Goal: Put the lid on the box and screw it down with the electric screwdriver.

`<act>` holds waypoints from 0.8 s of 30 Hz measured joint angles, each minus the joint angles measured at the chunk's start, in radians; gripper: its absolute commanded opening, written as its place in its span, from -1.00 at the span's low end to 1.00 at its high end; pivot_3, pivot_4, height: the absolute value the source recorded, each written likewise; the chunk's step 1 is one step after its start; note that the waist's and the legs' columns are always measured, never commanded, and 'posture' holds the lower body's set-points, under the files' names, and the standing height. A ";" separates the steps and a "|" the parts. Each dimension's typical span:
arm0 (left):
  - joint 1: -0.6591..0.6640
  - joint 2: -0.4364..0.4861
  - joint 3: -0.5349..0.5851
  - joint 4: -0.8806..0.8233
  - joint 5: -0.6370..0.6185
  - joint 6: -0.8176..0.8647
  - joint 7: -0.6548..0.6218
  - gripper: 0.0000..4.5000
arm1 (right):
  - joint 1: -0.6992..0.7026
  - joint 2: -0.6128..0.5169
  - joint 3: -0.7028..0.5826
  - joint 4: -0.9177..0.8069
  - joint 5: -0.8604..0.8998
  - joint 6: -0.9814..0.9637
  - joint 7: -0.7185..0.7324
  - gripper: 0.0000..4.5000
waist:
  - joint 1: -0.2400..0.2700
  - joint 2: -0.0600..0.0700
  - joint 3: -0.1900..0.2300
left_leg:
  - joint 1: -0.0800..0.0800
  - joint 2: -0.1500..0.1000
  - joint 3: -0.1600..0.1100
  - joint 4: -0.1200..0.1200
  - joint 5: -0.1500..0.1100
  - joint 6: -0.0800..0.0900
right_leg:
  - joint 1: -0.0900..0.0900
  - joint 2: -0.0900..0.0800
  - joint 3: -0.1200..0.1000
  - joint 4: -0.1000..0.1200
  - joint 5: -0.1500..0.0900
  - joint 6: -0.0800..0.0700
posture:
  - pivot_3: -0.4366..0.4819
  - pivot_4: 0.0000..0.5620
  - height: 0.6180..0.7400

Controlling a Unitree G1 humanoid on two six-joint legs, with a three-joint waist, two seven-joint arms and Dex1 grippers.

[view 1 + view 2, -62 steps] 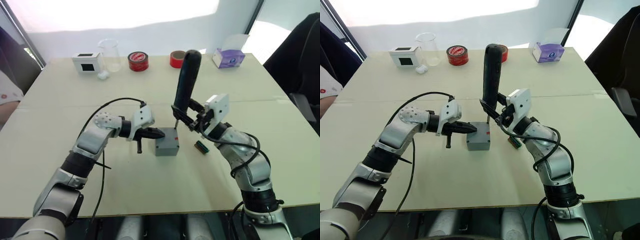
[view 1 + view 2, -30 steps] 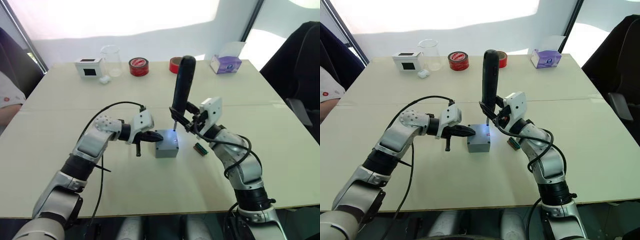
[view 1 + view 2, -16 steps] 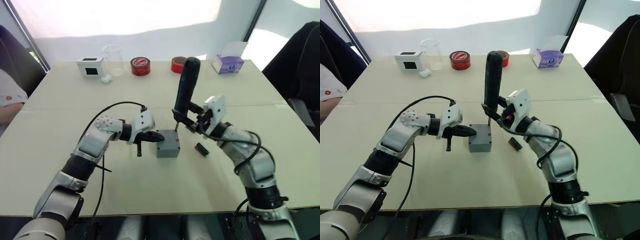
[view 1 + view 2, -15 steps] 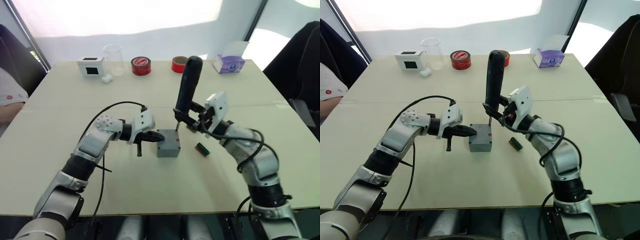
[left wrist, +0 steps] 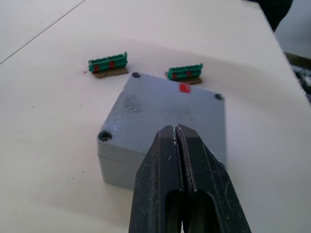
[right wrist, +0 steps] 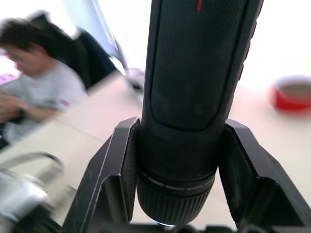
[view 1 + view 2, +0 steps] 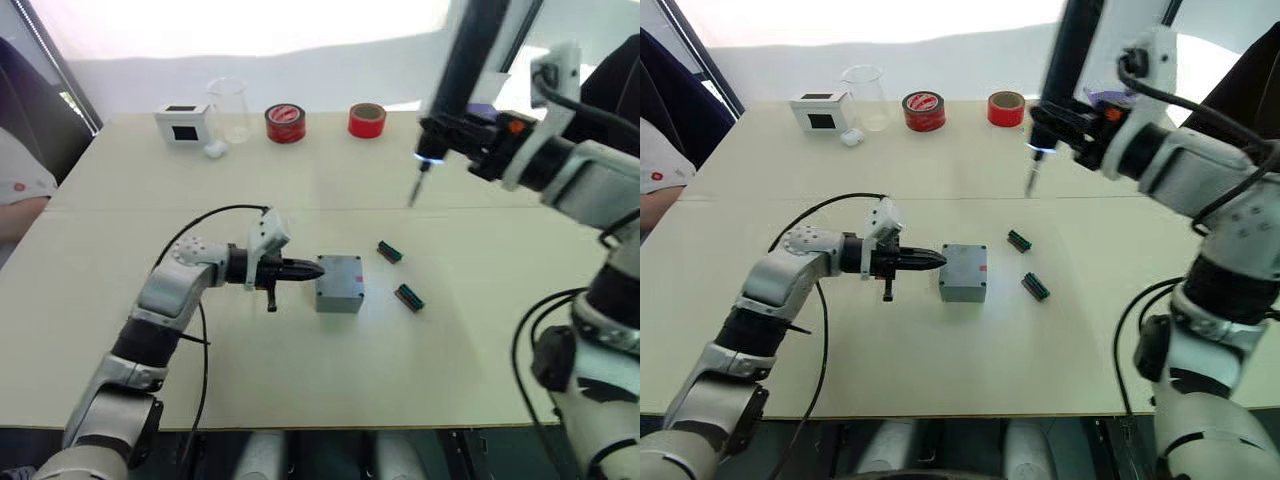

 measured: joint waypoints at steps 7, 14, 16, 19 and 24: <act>0.091 0.139 0.070 -0.311 -0.141 0.144 -0.018 -1.00 | 0.188 -0.281 0.196 0.324 -0.139 0.183 0.121 -0.23 | -0.036 0.015 0.011 | 0.000 -0.006 0.006 -0.003 -0.002 0.005 | 0.000 -0.005 0.003 -0.009 0.002 0.003 | -0.05 -0.47 1.00; 0.137 0.165 0.054 -0.412 -0.179 0.183 0.023 -1.00 | 0.163 -0.281 0.334 0.415 -0.210 0.124 0.289 -0.23 | -0.038 0.015 0.013 | 0.000 -0.002 0.005 -0.003 -0.002 0.004 | 0.000 0.001 0.003 -0.008 0.002 0.005 | -0.05 -0.47 1.00; 0.138 0.164 0.040 -0.416 -0.180 0.184 0.039 -1.00 | 0.150 -0.277 0.377 0.435 -0.236 0.098 0.325 -0.23 | -0.030 0.015 0.013 | 0.000 -0.002 0.005 -0.002 -0.002 0.004 | 0.001 0.001 0.003 -0.008 0.002 0.005 | -0.05 -0.47 1.00; 0.141 0.164 0.034 -0.417 -0.186 0.185 0.059 -1.00 | 0.125 -0.259 0.427 0.449 -0.265 0.073 0.379 -0.23 | -0.024 0.014 0.014 | 0.000 -0.002 0.004 -0.001 -0.002 0.004 | 0.001 0.001 0.003 -0.008 0.002 0.005 | -0.05 -0.47 1.00; 0.171 0.187 0.035 -0.431 -0.193 0.190 0.079 -1.00 | 0.118 -0.249 0.470 0.464 -0.313 0.033 0.444 0.22 | -0.022 0.014 0.014 | 0.000 -0.003 0.003 -0.001 -0.002 0.004 | 0.002 0.001 0.003 -0.008 0.002 0.005 | -0.05 -0.47 1.00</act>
